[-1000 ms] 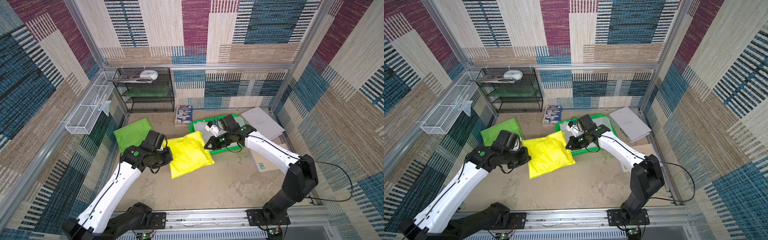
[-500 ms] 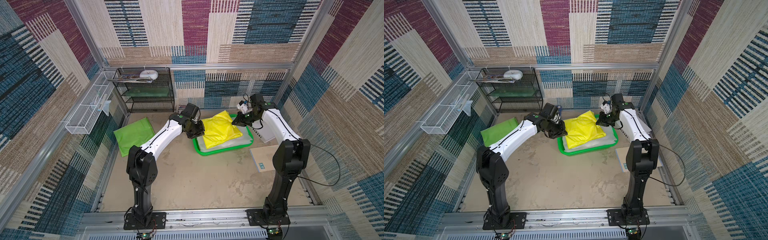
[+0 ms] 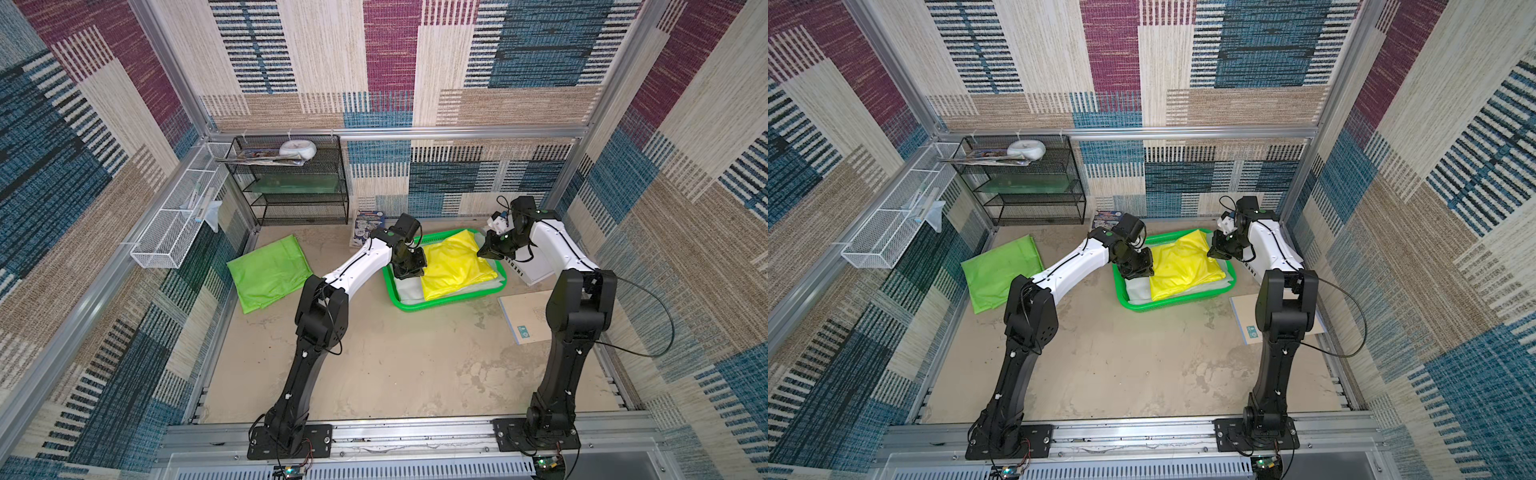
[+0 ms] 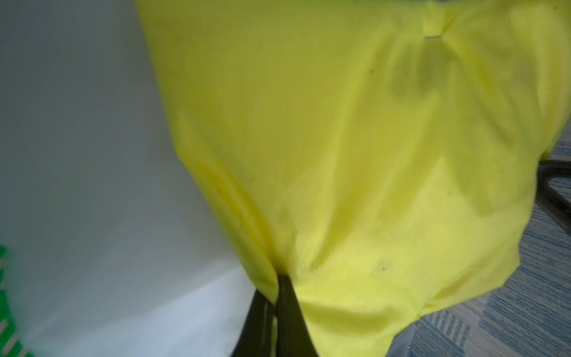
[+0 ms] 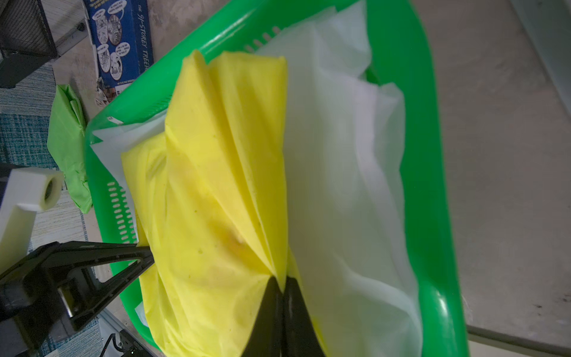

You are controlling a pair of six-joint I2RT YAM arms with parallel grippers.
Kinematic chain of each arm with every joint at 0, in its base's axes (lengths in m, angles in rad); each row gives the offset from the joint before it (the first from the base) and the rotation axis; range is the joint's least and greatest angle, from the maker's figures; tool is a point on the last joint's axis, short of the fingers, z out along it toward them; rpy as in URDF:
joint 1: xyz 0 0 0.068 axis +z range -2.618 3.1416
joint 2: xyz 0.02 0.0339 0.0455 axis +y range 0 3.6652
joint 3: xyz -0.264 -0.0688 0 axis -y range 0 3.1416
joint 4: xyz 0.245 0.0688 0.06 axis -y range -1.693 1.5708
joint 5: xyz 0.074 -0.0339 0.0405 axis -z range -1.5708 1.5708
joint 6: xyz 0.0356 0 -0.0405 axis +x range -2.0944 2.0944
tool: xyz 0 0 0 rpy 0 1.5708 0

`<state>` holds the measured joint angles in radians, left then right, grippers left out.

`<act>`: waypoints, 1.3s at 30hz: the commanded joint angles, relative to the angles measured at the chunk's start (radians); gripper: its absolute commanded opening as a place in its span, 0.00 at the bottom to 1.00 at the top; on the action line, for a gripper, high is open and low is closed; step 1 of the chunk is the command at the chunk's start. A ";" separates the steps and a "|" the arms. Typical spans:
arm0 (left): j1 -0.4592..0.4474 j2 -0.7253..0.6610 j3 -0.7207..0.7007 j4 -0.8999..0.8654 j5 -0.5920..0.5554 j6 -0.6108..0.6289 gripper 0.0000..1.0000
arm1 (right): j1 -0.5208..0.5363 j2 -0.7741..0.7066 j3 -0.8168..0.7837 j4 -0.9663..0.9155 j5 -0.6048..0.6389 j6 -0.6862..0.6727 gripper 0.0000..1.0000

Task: Put the folded raincoat in the basket
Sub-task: Place the raincoat in the basket.

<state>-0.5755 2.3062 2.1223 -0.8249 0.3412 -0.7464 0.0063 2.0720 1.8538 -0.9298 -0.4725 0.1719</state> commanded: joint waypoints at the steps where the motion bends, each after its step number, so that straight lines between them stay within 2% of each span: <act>1: -0.003 0.005 -0.009 0.024 -0.028 0.040 0.00 | 0.003 0.018 -0.010 0.038 -0.029 0.017 0.00; 7: 0.000 -0.033 -0.046 0.042 -0.105 0.068 0.00 | 0.003 0.034 -0.043 0.076 -0.028 0.034 0.00; 11: 0.009 -0.052 -0.065 0.047 -0.110 0.071 0.11 | 0.003 0.025 -0.068 0.083 -0.027 0.038 0.00; 13: 0.012 -0.063 -0.073 0.052 -0.098 0.075 0.21 | 0.003 0.006 -0.067 0.081 -0.028 0.044 0.20; 16: 0.013 -0.081 -0.084 0.060 -0.084 0.075 0.41 | 0.003 -0.044 -0.063 0.080 -0.035 0.046 0.40; 18: 0.014 -0.092 -0.075 0.046 -0.087 0.076 0.53 | 0.002 -0.072 -0.053 0.076 -0.011 0.050 0.47; 21: 0.014 -0.116 -0.074 0.031 -0.097 0.076 0.56 | 0.003 -0.096 -0.019 0.062 0.028 0.057 0.47; 23: 0.014 -0.142 -0.083 0.032 -0.094 0.077 0.56 | 0.003 -0.106 -0.010 0.093 -0.008 0.065 0.39; 24: 0.014 -0.155 -0.091 0.042 -0.079 0.078 0.52 | 0.004 -0.105 -0.010 0.117 -0.060 0.077 0.33; 25: 0.013 -0.166 -0.097 0.056 -0.048 0.083 0.40 | 0.004 -0.100 -0.008 0.145 -0.125 0.093 0.29; 26: 0.013 -0.174 -0.104 0.079 -0.008 0.086 0.24 | 0.004 -0.092 -0.008 0.175 -0.183 0.113 0.25; 27: 0.010 -0.177 -0.106 0.095 0.032 0.085 0.13 | 0.007 -0.080 -0.011 0.212 -0.241 0.145 0.20; 28: 0.005 -0.176 -0.103 0.102 0.062 0.083 0.07 | 0.013 -0.062 -0.006 0.242 -0.287 0.172 0.17; 31: -0.022 -0.155 -0.085 0.112 0.121 0.096 0.03 | 0.033 -0.005 0.028 0.289 -0.319 0.219 0.12; 39: -0.043 -0.102 -0.116 0.113 0.139 0.076 0.00 | 0.034 0.158 0.107 0.330 -0.230 0.311 0.06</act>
<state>-0.6186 2.2036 2.0239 -0.7261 0.4557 -0.6662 0.0463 2.2040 1.9404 -0.6338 -0.7254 0.4313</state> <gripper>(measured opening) 0.063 0.068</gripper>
